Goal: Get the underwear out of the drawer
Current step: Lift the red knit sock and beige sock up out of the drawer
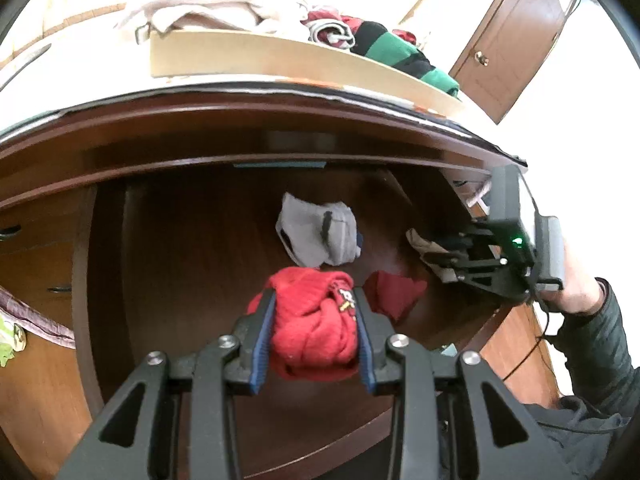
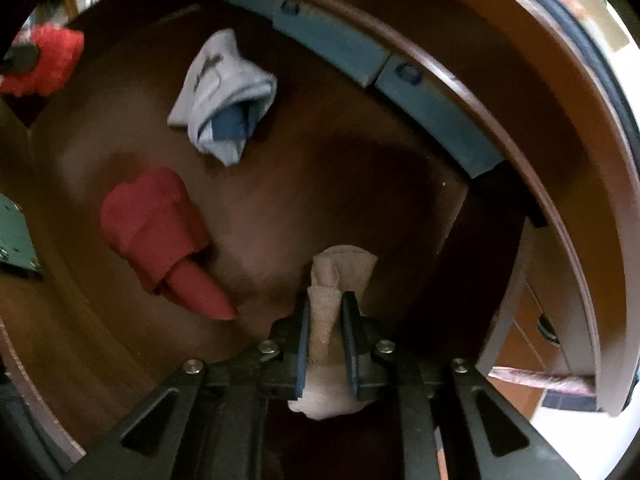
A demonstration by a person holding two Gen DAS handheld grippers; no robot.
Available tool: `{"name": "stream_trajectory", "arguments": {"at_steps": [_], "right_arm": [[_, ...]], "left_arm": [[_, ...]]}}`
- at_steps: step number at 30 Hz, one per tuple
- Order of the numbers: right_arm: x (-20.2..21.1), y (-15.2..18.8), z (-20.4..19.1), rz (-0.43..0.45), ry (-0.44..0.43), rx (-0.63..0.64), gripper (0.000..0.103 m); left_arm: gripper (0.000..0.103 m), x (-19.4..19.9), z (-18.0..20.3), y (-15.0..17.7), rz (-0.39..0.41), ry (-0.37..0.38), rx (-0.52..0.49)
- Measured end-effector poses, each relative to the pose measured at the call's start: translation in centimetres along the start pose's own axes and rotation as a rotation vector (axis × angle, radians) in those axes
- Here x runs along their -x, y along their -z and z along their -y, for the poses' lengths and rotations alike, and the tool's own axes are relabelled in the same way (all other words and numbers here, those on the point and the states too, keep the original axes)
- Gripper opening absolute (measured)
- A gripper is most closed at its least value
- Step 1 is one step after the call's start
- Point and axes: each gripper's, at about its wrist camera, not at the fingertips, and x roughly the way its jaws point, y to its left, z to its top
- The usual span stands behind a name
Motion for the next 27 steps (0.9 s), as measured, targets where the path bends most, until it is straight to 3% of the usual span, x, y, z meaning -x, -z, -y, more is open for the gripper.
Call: {"name": "stream_trajectory", "arguments": {"at_steps": [14, 27], "right_arm": [[5.1, 3.3, 0.2, 0.261, -0.064, -0.109, 0.016], [9.4, 4.4, -0.7, 0.432, -0.089, -0.156, 0.016]], "left_arm": [[0.035, -0.1, 2.1, 0.7, 0.076, -0.151, -0.071], [0.035, -0.1, 3.5, 1.2, 0.121, -0.244, -0.138]]}}
